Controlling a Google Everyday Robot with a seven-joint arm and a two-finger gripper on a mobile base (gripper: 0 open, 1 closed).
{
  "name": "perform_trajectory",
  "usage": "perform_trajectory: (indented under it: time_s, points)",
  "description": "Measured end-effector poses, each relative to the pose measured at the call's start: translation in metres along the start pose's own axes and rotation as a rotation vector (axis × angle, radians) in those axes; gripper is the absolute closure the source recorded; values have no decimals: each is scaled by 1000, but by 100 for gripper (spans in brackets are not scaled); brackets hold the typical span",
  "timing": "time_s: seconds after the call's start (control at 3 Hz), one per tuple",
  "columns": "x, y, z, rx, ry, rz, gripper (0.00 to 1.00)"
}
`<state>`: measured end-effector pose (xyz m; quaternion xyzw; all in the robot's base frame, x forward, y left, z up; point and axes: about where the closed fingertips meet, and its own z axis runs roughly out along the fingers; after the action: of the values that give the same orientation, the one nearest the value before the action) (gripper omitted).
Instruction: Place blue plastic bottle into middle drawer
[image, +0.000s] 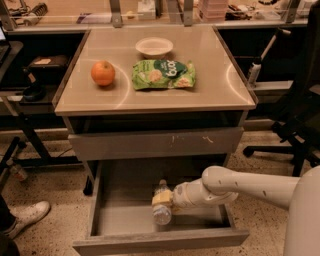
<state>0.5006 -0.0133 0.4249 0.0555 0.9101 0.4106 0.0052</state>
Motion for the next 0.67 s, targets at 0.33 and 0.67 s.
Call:
perform_trajectory:
  time_s: [0.33,0.67]
  points:
    - [-1,-15,7,-19,-17,32,100]
    - [1,-26,13,-38,-24,61,100]
